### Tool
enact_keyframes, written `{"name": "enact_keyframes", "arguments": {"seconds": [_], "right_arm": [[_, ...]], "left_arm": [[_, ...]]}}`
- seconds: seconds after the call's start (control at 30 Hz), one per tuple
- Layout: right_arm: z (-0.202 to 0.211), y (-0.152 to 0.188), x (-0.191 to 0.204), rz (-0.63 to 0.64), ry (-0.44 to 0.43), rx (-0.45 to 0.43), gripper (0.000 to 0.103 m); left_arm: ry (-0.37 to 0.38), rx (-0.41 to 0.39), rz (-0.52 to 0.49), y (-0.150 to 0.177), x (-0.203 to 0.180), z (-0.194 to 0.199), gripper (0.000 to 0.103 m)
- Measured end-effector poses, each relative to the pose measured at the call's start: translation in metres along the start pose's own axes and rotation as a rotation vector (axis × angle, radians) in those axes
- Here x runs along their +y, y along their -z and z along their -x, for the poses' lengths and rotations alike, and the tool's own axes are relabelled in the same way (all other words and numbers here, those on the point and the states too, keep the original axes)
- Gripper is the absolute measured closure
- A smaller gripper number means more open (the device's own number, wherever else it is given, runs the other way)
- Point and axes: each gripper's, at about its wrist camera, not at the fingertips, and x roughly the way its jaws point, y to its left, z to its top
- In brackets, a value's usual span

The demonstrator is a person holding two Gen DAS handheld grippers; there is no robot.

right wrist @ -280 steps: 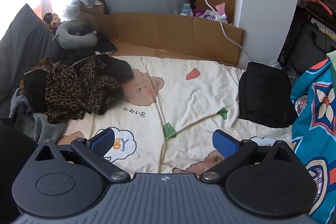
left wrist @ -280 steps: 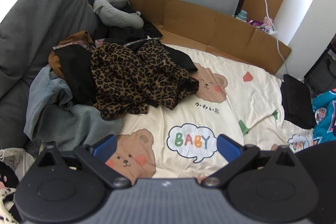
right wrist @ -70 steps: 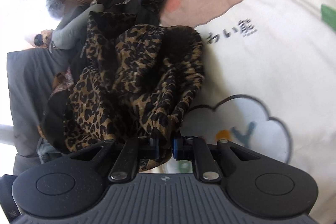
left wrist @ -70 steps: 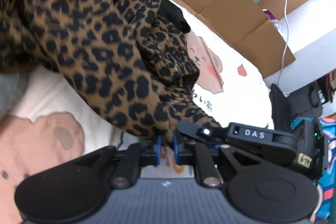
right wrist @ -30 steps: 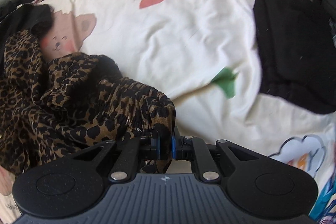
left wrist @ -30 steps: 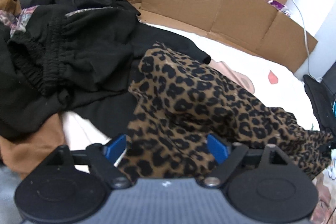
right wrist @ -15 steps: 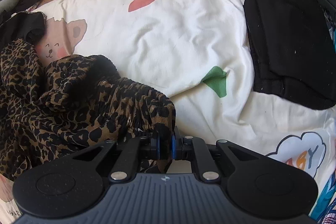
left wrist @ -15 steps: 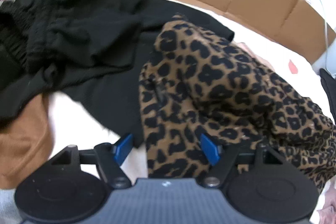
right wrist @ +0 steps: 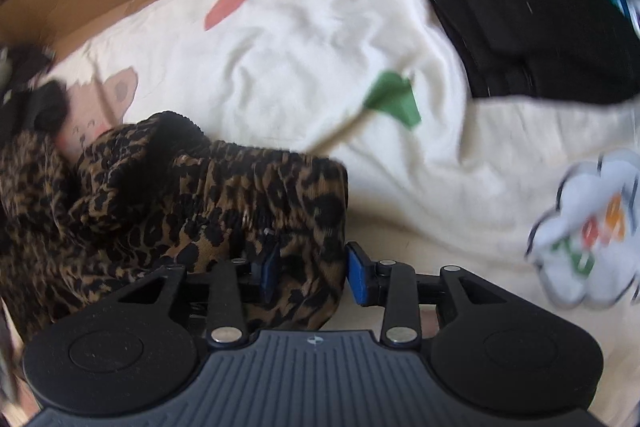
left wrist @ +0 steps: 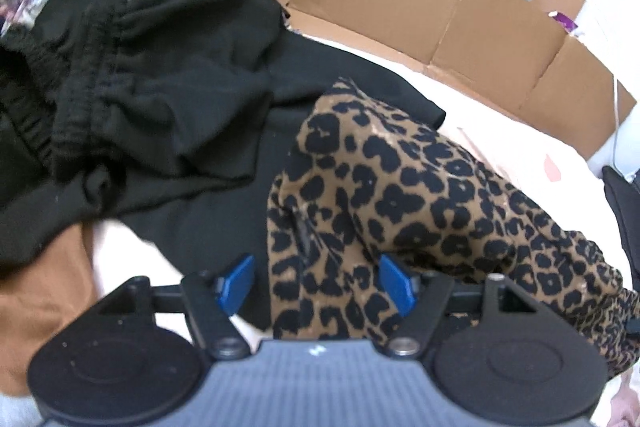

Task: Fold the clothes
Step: 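Grasp the trousers waistband with the right gripper while the left gripper holds another edge, then pull the trousers off the pile with both grippers, stretching the waistband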

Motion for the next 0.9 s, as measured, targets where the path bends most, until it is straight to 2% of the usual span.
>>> {"name": "enact_keyframes", "arguments": {"seconds": [0.13,0.2,0.23,0.3,0.33,0.37,0.4,0.43,0.47,0.63,0.9], "right_arm": [[-0.005,0.018,0.006,-0.057,-0.034,-0.005,0.054],[-0.007,0.024,0.005,-0.109,-0.057,-0.011,0.057],[-0.008,0.026,0.004,-0.130,-0.075,-0.017,0.061],[-0.010,0.028,0.004,-0.146,-0.087,-0.025,0.091],[-0.010,0.027,0.004,-0.147,-0.085,-0.028,0.096],[-0.010,0.027,0.003,-0.148,-0.082,-0.032,0.097],[-0.009,0.025,0.001,-0.151,-0.078,-0.040,0.101],[-0.008,0.024,-0.002,-0.153,-0.072,-0.048,0.102],[-0.006,0.021,-0.004,-0.149,-0.058,-0.057,0.102],[0.002,0.009,-0.015,-0.113,-0.040,-0.080,0.103],[0.014,-0.006,-0.016,-0.064,-0.014,-0.119,0.103]], "left_arm": [[0.003,0.008,-0.026,-0.008,0.001,-0.011,0.032],[0.010,0.015,-0.019,-0.011,0.003,-0.018,0.032],[0.015,0.019,-0.014,-0.012,0.003,-0.021,0.034],[0.032,0.013,-0.004,-0.013,0.003,-0.022,0.040],[0.041,0.010,0.001,-0.014,0.004,-0.023,0.050],[0.050,0.011,0.002,-0.013,0.004,-0.022,0.065],[0.046,0.015,-0.004,-0.012,0.003,-0.021,0.076],[0.045,0.018,-0.005,-0.010,0.003,-0.020,0.095],[0.044,0.022,-0.006,-0.008,0.004,-0.020,0.099],[0.043,0.032,-0.053,0.012,0.006,0.001,0.101],[0.069,0.082,-0.035,0.042,0.015,0.048,0.101]]}}
